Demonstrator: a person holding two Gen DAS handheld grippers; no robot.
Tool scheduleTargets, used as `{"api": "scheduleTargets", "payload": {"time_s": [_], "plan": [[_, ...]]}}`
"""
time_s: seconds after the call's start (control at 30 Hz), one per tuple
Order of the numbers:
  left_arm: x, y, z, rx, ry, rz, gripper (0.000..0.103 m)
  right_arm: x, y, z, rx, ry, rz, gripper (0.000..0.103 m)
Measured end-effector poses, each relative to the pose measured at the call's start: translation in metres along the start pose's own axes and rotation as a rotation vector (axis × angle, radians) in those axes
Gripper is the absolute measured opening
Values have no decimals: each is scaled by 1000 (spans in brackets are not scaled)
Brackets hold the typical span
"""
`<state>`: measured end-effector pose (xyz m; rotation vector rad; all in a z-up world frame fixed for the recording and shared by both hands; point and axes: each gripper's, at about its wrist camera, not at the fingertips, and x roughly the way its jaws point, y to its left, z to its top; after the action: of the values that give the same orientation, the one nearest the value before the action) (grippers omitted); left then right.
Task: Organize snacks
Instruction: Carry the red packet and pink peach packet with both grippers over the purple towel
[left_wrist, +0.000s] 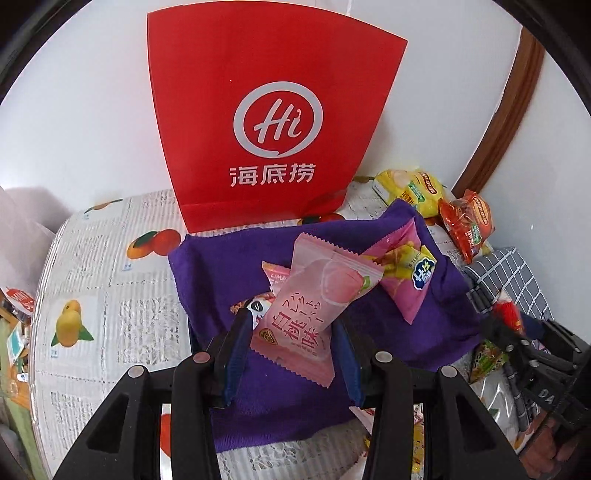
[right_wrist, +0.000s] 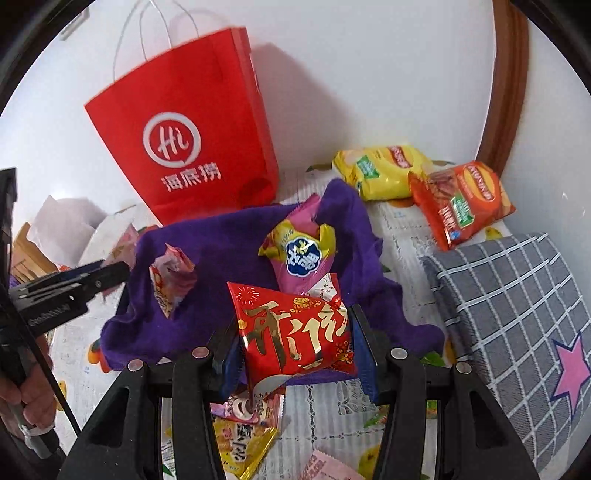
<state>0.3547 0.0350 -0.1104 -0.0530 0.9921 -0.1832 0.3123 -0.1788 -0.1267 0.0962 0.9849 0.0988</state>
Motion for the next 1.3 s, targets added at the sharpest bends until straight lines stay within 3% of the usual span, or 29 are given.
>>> {"api": "scheduleTargets", "payload": {"time_s": [0.53,1.3], "plan": [[11,3,-4,-6,25,-18,42,49,3,-5,19,75,-9,51],[22,5,-5,-11,58,-11,42,85,-1,-2,71,136,-1,52]]}}
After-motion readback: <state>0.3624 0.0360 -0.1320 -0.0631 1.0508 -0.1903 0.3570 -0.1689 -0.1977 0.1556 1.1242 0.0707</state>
